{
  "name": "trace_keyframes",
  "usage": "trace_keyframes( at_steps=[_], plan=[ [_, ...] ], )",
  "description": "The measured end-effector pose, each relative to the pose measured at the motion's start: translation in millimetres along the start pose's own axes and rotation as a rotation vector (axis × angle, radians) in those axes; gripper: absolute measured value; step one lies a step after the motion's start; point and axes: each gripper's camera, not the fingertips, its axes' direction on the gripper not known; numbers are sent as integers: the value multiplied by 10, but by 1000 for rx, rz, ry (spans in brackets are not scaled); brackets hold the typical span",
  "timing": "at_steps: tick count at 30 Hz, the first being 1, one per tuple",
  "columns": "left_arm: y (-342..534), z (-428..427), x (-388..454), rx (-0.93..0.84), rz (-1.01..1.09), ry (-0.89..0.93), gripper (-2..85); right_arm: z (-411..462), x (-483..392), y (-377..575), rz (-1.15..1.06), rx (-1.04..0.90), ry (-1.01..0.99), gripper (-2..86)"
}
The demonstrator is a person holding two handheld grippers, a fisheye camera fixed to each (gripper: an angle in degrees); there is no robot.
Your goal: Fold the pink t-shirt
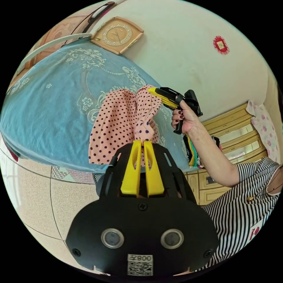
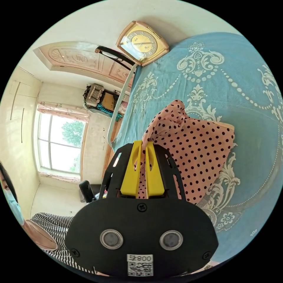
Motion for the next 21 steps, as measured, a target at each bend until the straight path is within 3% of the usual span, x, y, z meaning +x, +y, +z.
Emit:
trace_keyframes(
  at_steps=[12,21],
  plan=[
    [100,-557,-899,48,-292,146,15,930,-481,-290,15,-149,127,27],
    [145,-1004,-953,57,-295,129,10,858,-867,-261,-63,-116,52,53]
  ],
)
